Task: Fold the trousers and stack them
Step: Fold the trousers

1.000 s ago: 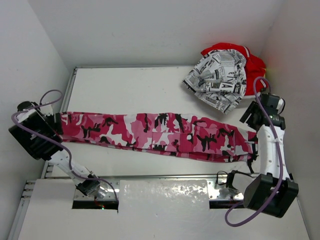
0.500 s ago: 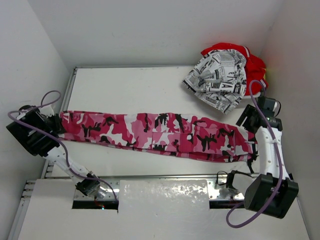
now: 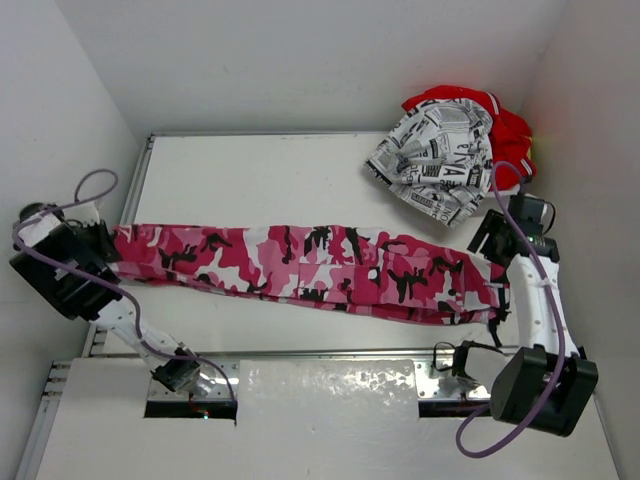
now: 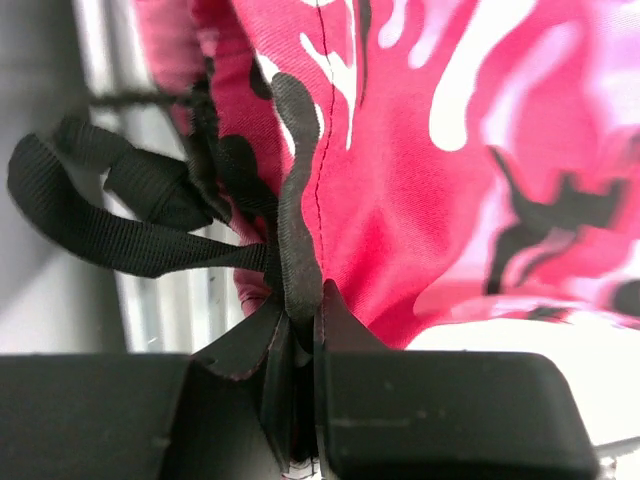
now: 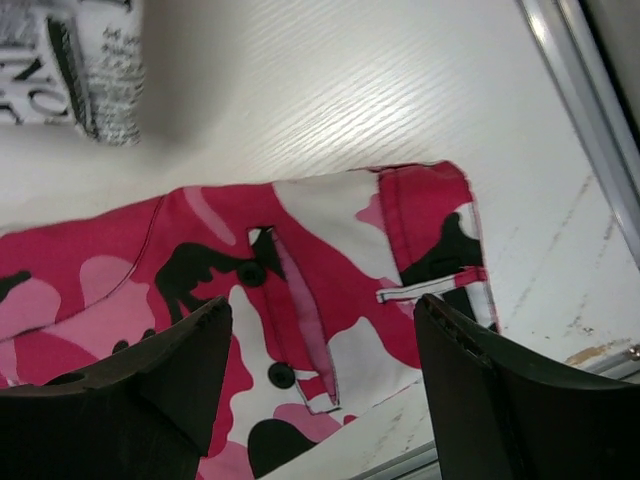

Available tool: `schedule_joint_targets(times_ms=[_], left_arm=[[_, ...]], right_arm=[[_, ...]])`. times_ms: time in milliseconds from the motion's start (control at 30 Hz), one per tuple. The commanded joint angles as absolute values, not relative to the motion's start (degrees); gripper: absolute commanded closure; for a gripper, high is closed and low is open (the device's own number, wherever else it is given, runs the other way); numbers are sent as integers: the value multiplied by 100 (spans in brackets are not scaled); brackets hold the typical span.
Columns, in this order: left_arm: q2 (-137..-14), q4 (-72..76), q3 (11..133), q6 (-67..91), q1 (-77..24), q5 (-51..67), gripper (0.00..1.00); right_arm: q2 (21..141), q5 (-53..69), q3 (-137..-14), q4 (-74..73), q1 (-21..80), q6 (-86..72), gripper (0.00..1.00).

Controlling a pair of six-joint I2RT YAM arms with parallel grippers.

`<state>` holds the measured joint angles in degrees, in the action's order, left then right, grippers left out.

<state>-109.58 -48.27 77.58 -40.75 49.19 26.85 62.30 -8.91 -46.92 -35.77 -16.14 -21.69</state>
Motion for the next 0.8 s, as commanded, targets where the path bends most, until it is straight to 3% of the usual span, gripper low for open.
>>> schedule_joint_targets(times_ms=[0, 200, 400, 567, 767], left_arm=[[-9994, -5369, 8750, -4333, 4940, 3462, 100], [-9642, -6002, 9343, -4517, 4834, 3762, 100], [-9510, -6888, 9948, -4816, 4633, 4323, 100], [-9081, -7225, 10924, -4880, 3187, 5202, 100], [-8851, -6575, 10417, -3790, 627, 5300, 100]], right_arm=[[6258, -756, -4588, -3244, -1284, -1952, 30], [6381, -344, -4439, -2551, 375, -1407, 36], [6670, -307, -4087, -2566, 967, -1748, 40], [6916, -808, -3823, -2680, 949, -2582, 41], [7094, -1766, -4394, -4033, 616, -3041, 37]])
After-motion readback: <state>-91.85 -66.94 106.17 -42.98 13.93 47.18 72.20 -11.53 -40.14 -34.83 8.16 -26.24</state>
